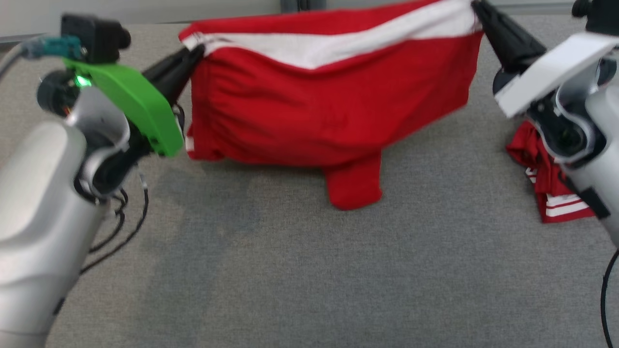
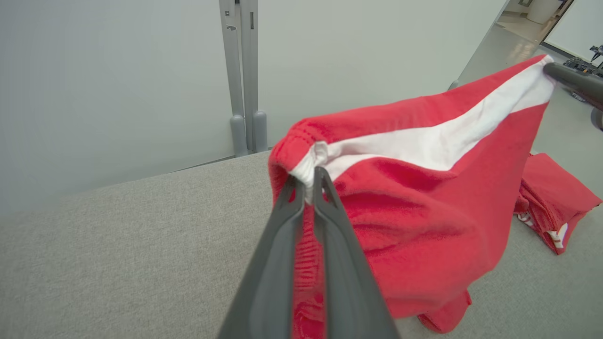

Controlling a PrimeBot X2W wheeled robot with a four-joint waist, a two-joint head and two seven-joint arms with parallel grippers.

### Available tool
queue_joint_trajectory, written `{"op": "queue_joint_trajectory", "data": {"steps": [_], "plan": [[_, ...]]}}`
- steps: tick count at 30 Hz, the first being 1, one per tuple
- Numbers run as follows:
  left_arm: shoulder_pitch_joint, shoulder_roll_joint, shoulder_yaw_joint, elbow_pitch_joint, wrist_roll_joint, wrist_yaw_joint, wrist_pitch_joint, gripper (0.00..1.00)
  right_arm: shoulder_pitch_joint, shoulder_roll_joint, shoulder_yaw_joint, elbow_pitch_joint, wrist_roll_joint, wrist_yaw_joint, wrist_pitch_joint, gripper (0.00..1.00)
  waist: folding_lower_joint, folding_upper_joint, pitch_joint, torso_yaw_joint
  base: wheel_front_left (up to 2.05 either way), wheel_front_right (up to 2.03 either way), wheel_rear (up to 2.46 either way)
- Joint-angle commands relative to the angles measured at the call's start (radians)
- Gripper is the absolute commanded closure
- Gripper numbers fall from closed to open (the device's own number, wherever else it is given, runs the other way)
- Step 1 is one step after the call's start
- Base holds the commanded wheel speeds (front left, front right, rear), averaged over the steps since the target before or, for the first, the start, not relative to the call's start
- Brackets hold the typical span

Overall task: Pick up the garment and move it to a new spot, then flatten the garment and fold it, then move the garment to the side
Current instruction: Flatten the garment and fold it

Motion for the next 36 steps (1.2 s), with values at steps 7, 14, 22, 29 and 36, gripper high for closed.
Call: {"op": "queue_joint_trajectory", "data": {"steps": [7, 14, 22, 29, 36], "plan": [[-0.366, 0.047, -0.001, 0.101, -0.131, -0.004, 0.127, 1.0, -0.354, 0.004, 0.042, 0.054, 0.078, 0.0, -0.037, 1.0, -0.0001, 0.0, 0.258, -0.04, 0.0, 0.0, 0.0], [-0.649, 0.044, 0.04, 0.204, -0.206, -0.004, 0.146, 1.0, -0.613, -0.02, 0.076, 0.099, 0.126, 0.0, -0.117, 1.0, -0.0001, 0.0, 0.335, -0.054, 0.0, 0.0, 0.0], [-0.783, 0.05, 0.033, 0.26, -0.245, -0.003, 0.114, 1.0, -0.737, -0.073, 0.136, 0.135, 0.166, 0.0, -0.186, 1.0, -0.0001, 0.0, 0.361, -0.058, 0.0, 0.0, 0.0], [-0.583, 0.11, -0.122, 0.173, -0.327, -0.003, 0.148, 1.0, -0.588, -0.136, 0.318, 0.083, 0.221, 0.0, -0.174, 1.0, -0.0001, 0.0, 0.283, -0.045, 0.0, 0.0, 0.0], [-0.318, 0.202, -0.272, 0.078, -0.431, -0.003, 0.213, 1.0, -0.382, -0.185, 0.502, 0.027, 0.286, 0.0, -0.145, 1.0, -0.0001, 0.0, 0.127, -0.047, 0.0, 0.0, 0.0]]}}
